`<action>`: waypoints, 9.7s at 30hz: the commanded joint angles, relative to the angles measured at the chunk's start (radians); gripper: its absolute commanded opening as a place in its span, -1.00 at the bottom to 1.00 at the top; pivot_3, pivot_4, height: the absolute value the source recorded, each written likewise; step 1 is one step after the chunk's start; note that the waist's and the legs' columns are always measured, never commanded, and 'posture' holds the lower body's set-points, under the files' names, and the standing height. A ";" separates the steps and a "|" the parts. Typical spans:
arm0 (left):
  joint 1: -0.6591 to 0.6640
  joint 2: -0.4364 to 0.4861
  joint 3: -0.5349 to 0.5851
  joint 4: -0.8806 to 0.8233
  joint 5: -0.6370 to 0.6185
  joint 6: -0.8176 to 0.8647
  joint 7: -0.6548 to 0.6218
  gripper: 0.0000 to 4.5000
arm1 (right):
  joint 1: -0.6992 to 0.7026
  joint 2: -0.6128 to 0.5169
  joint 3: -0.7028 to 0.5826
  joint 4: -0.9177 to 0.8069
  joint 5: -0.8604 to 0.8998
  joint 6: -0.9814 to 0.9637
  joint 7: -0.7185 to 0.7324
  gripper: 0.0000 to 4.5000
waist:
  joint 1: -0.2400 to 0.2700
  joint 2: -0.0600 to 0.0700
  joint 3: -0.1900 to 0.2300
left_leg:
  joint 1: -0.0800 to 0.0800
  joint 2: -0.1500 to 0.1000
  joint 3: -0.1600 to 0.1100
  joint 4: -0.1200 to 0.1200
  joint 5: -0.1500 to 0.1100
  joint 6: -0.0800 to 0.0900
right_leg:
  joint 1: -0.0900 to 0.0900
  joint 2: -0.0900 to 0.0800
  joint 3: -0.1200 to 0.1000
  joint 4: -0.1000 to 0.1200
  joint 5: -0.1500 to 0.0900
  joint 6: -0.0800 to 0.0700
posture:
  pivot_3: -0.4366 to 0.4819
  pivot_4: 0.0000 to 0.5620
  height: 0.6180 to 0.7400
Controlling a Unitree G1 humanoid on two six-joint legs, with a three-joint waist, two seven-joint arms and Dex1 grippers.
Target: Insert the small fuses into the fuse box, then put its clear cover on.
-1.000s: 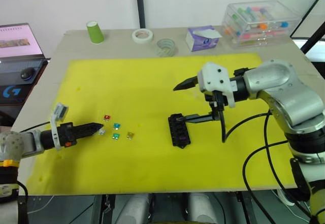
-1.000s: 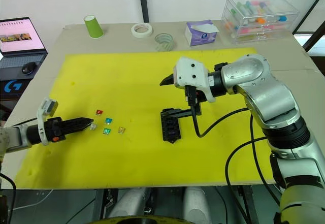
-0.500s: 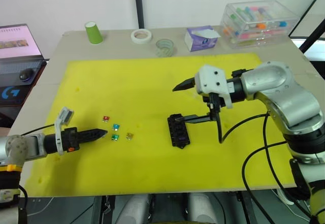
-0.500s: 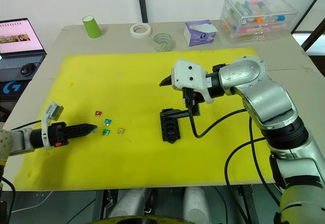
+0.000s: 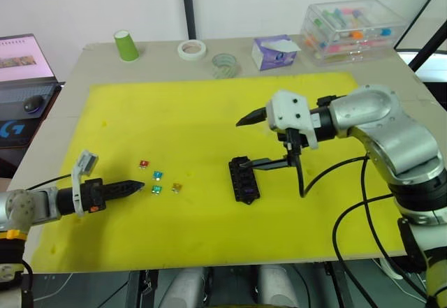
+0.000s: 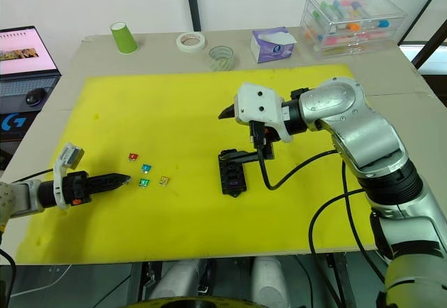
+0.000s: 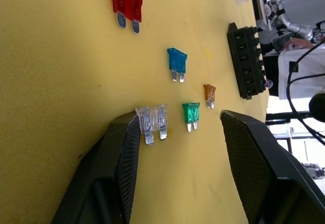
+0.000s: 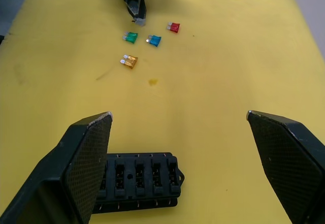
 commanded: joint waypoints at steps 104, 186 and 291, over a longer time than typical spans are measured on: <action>-0.279 -0.148 -0.083 -0.712 -0.165 -0.309 0.246 -1.00 | -0.192 0.143 -0.155 0.026 0.514 0.674 -0.220 -0.04 | 0.007 -0.002 0.000 | -0.001 0.000 0.001 0.002 0.000 0.000 | -0.001 0.000 0.002 0.001 0.000 0.000 | -0.05 -0.47 1.00; -0.283 -0.107 -0.103 -0.740 -0.222 -0.259 0.244 -1.00 | -0.182 0.167 -0.119 0.029 0.518 0.617 -0.237 -0.84 | 0.007 -0.002 0.000 | -0.001 0.000 0.000 0.002 0.000 0.000 | -0.001 0.000 0.002 0.001 0.000 0.000 | -0.05 -0.47 1.00; -0.137 -0.364 -0.539 -0.559 0.581 -0.757 0.276 0.99 | 0.296 -0.010 0.098 0.182 -0.202 -0.240 0.084 -1.00 | 0.014 -0.007 -0.004 | 0.006 0.000 0.000 0.002 0.000 0.000 | 0.007 0.001 0.001 0.000 0.001 0.001 | -0.05 -0.47 1.00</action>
